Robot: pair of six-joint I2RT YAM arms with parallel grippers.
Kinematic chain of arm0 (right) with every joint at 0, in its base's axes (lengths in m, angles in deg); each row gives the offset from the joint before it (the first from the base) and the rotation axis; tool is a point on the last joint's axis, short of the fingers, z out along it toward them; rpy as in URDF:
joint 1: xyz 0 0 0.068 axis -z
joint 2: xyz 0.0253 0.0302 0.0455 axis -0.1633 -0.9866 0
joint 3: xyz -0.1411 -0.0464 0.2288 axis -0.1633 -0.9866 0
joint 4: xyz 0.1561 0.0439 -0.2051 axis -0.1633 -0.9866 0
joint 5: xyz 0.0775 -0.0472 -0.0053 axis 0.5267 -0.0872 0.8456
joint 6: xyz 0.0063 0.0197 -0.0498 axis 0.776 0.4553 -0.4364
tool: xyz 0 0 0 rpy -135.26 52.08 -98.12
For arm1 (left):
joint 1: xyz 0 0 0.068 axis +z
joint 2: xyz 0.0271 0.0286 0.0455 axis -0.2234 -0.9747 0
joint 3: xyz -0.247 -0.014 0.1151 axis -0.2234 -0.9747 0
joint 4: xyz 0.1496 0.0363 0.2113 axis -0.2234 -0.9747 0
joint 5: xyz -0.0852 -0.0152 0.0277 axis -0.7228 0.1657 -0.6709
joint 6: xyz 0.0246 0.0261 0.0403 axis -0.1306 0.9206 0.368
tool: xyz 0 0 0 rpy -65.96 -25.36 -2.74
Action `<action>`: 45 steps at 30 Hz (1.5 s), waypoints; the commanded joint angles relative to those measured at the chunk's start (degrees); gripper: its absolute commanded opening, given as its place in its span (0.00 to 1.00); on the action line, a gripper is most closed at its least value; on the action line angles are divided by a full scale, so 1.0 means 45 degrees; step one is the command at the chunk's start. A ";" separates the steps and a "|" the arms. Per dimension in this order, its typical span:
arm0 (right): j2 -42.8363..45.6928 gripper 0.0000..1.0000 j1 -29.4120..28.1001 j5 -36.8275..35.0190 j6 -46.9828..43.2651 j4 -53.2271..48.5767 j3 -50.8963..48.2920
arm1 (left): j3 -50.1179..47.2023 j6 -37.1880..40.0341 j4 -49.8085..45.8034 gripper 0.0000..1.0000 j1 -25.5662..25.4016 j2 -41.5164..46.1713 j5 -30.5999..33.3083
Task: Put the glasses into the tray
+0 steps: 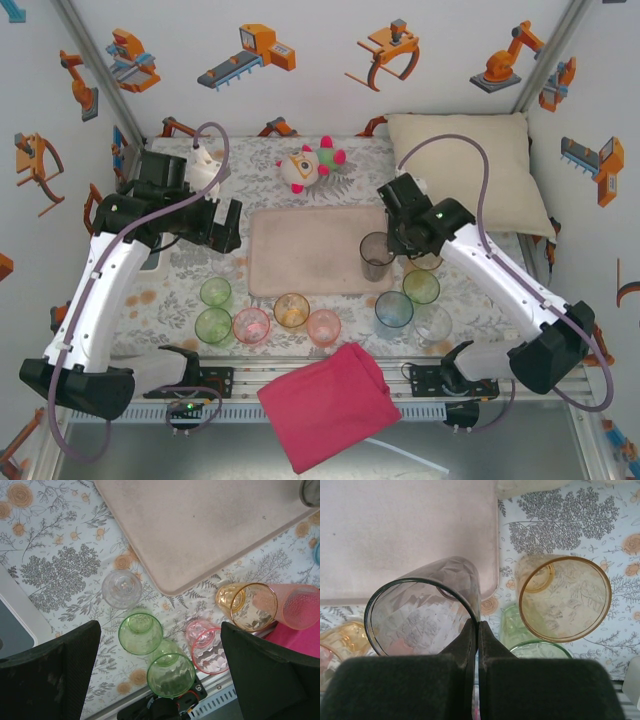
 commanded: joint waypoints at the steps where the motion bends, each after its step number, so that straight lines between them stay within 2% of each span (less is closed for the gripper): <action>1: 0.0304 0.00 -0.0093 -0.0426 0.0531 0.0491 -0.0404 | -0.0218 -0.0155 0.0024 0.97 0.0060 0.0352 -0.0323; 18: 0.0684 0.00 -0.0074 -0.0781 0.1179 0.1409 -0.2018 | -0.0211 -0.0176 0.0025 0.97 0.0079 0.0388 -0.0368; 32: 0.0941 0.00 -0.0079 -0.0831 0.1464 0.1503 -0.2417 | -0.0234 -0.0218 0.0009 0.97 0.0109 0.0454 -0.0414; 45: 0.1203 0.18 -0.0076 -0.0851 0.1532 0.1281 -0.2447 | -0.0185 -0.0207 -0.0067 0.97 0.0128 0.0500 -0.0459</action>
